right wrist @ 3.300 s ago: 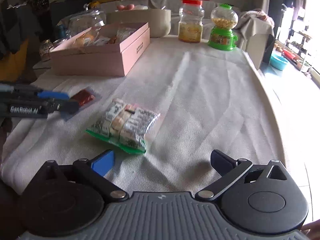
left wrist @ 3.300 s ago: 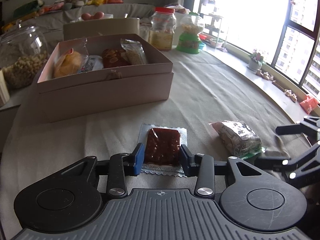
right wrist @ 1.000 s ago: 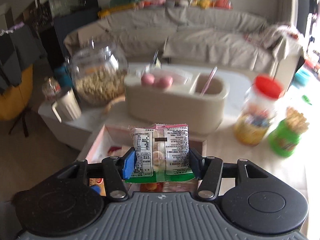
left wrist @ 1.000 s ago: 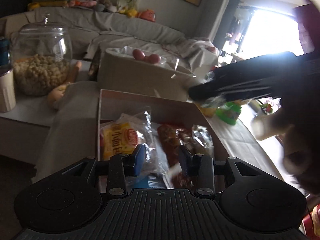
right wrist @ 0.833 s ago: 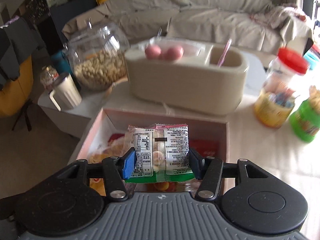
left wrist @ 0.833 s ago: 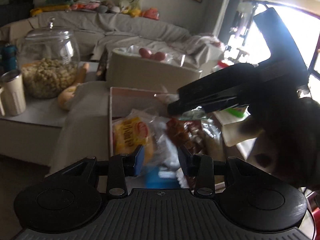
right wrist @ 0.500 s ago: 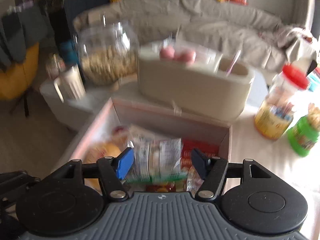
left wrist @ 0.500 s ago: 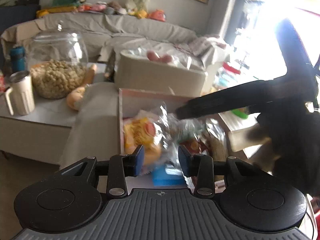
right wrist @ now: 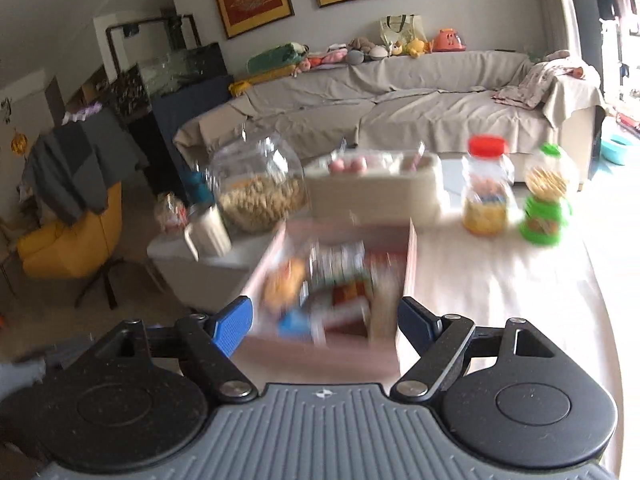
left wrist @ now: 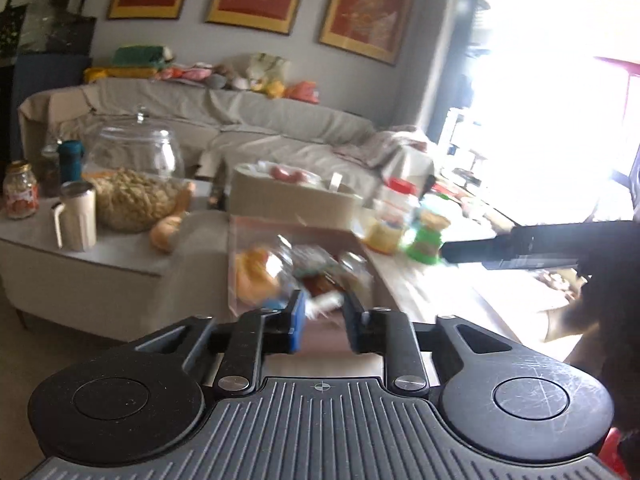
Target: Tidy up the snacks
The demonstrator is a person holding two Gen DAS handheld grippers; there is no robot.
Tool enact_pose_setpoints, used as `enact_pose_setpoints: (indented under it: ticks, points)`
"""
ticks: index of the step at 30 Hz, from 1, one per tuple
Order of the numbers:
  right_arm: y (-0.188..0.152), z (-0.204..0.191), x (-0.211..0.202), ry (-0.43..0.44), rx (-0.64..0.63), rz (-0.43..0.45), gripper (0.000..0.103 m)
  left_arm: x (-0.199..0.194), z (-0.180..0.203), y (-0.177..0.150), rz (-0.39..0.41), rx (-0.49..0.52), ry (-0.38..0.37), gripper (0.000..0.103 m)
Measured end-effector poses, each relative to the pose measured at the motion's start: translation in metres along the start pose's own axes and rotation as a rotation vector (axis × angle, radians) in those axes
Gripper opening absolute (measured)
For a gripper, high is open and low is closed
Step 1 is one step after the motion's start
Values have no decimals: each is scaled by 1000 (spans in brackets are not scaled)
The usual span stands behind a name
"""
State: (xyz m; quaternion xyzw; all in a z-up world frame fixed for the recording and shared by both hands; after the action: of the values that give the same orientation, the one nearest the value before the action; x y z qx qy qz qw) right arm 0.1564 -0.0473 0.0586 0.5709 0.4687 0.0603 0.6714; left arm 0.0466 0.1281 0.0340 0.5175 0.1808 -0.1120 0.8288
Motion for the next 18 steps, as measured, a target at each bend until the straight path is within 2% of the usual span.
enact_pose_setpoints:
  ticks: [3,8,11,18]
  points:
    - [-44,-13,-23,-20,-10,-20,83,-23,18,-24,-12,18,-11,21]
    - [-95,-24,-39,-101,9,-46,83,-36,50,-53,-11,130,76,19]
    - [-108,-22,-45,-108,50,-45,83,-38,57,-62,-45,129,72,19]
    - [-113,-26,-46,-102,27,-46,83,-41,59,-72,-98,121,98,19]
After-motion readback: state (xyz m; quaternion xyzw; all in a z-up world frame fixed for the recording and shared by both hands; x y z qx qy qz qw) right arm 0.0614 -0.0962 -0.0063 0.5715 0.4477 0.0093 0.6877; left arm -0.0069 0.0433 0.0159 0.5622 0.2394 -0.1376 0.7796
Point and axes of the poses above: each gripper's, at about its wrist camera, not at the fingertips, and x roughly the way its jaws point, z to its right, y to its top, the point moved 2 cm from there along x, roughly the way its jaws point, and after that the axes turned 11 degrees about -x, right-handed, at the moved point
